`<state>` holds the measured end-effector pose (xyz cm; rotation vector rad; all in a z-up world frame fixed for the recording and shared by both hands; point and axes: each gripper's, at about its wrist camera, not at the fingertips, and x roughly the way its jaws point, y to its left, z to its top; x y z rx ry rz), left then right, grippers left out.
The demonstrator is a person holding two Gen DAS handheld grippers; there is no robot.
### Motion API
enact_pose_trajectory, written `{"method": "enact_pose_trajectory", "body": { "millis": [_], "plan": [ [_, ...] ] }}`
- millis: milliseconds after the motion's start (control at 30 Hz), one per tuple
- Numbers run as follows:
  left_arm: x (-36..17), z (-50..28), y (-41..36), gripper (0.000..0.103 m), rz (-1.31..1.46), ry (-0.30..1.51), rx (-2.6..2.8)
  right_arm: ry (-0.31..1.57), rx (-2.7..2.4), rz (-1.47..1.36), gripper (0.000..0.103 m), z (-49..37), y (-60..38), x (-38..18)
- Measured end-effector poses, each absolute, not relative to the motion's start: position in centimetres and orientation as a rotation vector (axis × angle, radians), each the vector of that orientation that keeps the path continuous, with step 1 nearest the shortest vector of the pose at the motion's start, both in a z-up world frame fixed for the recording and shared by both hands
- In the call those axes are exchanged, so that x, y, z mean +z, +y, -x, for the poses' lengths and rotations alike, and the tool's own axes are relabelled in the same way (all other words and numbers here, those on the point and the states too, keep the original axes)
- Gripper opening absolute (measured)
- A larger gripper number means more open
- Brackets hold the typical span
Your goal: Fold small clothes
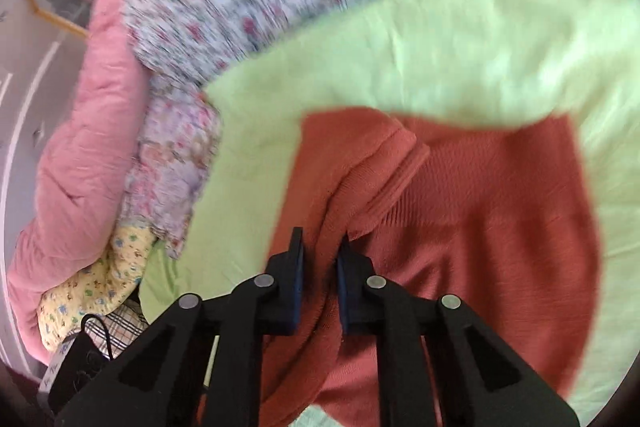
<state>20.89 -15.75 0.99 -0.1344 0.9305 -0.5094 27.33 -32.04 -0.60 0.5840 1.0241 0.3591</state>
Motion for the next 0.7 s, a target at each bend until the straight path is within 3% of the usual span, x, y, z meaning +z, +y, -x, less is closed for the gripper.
{"method": "enact_pose_trajectory", "body": {
  "millis": [133, 467, 700],
  "plan": [
    [-0.2, -21.6, -20.0, 0.013, 0.115, 0.941, -0.574, 0.987, 0.315, -0.495, 0.015, -26.4, -35.4, 0.9],
    [-5.3, -22.2, -24.9, 0.014, 0.072, 1.037, -0.622, 1.043, 0.182, -0.486, 0.015, -25.1, -41.2, -4.2],
    [-6.3, -22.0, -25.2, 0.028, 0.074, 1.094, -0.677, 1.088, 0.151, -0.485, 0.019, -25.1, -42.0, -6.3]
  ]
}}
